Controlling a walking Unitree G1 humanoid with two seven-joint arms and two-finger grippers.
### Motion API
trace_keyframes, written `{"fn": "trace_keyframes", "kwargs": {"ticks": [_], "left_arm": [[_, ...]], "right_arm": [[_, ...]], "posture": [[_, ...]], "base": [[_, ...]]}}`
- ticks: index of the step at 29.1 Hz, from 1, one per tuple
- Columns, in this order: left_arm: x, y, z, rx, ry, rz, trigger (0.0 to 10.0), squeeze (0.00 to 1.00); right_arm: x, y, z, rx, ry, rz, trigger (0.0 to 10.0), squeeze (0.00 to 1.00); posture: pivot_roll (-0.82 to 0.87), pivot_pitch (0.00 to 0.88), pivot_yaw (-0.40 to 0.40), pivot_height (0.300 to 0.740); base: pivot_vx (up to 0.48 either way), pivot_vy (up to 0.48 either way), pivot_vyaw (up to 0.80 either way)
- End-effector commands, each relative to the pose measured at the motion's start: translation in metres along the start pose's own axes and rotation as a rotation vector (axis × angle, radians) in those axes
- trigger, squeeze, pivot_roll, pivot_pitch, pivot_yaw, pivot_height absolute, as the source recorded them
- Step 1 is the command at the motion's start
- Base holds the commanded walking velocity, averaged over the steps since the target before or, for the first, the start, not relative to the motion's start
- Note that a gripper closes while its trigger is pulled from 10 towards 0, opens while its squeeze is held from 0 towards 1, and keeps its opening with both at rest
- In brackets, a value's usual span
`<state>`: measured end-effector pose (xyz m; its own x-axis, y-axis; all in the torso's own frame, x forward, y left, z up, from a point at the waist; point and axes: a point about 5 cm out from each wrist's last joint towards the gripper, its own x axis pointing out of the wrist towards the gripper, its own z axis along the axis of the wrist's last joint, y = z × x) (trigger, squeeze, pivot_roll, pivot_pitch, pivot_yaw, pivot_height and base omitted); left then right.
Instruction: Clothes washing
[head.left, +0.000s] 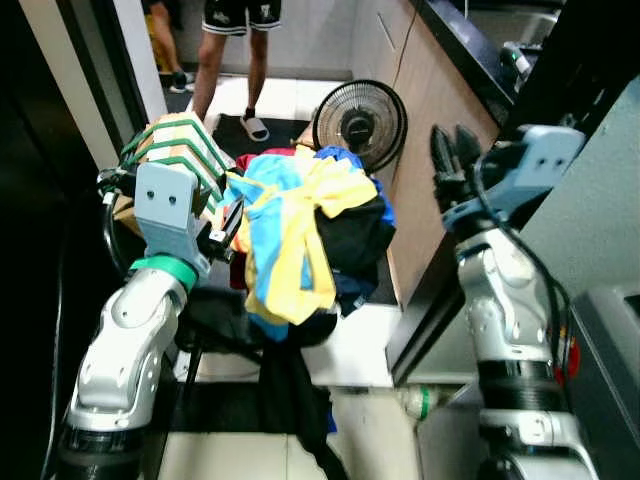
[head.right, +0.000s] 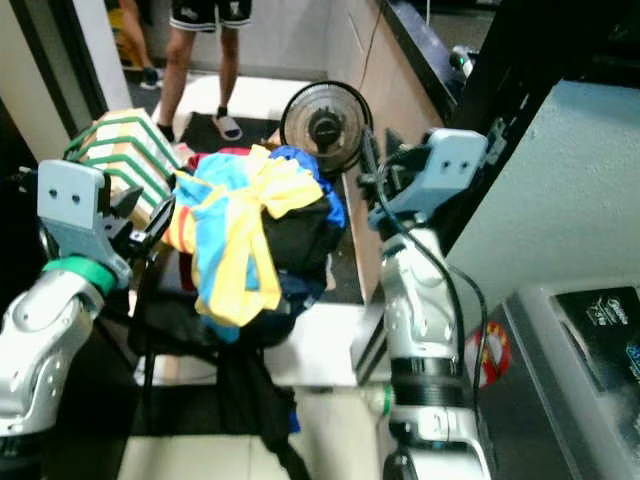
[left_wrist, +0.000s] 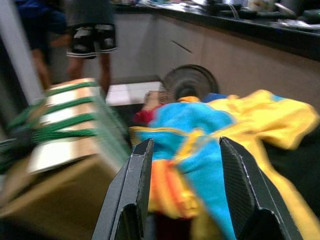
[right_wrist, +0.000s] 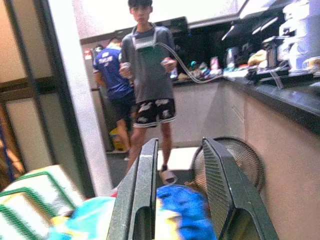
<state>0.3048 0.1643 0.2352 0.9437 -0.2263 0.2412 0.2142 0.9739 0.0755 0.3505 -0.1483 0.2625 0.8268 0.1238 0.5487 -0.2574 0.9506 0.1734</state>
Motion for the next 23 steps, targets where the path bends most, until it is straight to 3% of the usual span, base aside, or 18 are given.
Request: {"fn": "trace_keyframes", "kwargs": {"ticks": [1, 3, 14, 17, 19, 20, 21, 23], "left_arm": [[-0.002, 0.002, -0.002, -0.020, 0.008, 0.016, 10.0, 0.00], [-0.003, 0.003, -0.003, -0.011, 0.013, 0.017, 10.0, 0.00], [-0.003, 0.003, -0.003, -0.011, 0.004, 0.024, 10.0, 0.00], [-0.004, 0.005, -0.006, -0.042, 0.005, 0.040, 10.0, 0.00], [-0.007, 0.011, -0.019, -0.119, 0.045, 0.092, 10.0, 0.00], [-0.007, 0.011, -0.019, -0.119, 0.045, 0.092, 10.0, 0.00], [-0.008, 0.013, -0.026, -0.122, 0.071, 0.099, 10.0, 0.00], [-0.008, 0.013, -0.026, -0.122, 0.071, 0.099, 10.0, 0.00]], "right_arm": [[-0.001, 0.001, -0.001, 0.004, 0.005, 0.009, 10.0, 0.00], [-0.001, 0.001, -0.001, 0.005, 0.006, 0.013, 10.0, 0.00], [-0.002, 0.005, -0.006, 0.016, 0.030, 0.027, 10.0, 0.00], [-0.005, 0.006, -0.013, 0.017, 0.075, 0.027, 10.0, 0.00], [-0.014, 0.002, -0.036, -0.041, 0.230, 0.027, 10.0, 0.00], [-0.014, 0.002, -0.036, -0.041, 0.230, 0.027, 10.0, 0.00], [-0.020, -0.001, -0.047, -0.068, 0.305, 0.027, 10.0, 0.00], [-0.020, -0.001, -0.047, -0.068, 0.305, 0.027, 10.0, 0.00]], "posture": [[0.06, 0.000, -0.004, 0.740], [0.06, 0.000, -0.004, 0.740], [0.06, 0.000, -0.006, 0.740], [0.06, 0.000, -0.006, 0.740], [0.06, 0.000, -0.005, 0.740], [0.06, 0.000, -0.005, 0.740], [0.06, 0.000, -0.005, 0.740], [0.06, 0.000, -0.005, 0.740]], "base": [[0.000, -0.472, 0.00], [0.000, -0.476, 0.00], [0.000, 0.000, 0.00], [0.000, 0.000, 0.00], [0.000, 0.000, 0.00], [0.000, 0.000, 0.00], [0.000, 0.000, 0.00], [0.000, 0.000, 0.00]]}}
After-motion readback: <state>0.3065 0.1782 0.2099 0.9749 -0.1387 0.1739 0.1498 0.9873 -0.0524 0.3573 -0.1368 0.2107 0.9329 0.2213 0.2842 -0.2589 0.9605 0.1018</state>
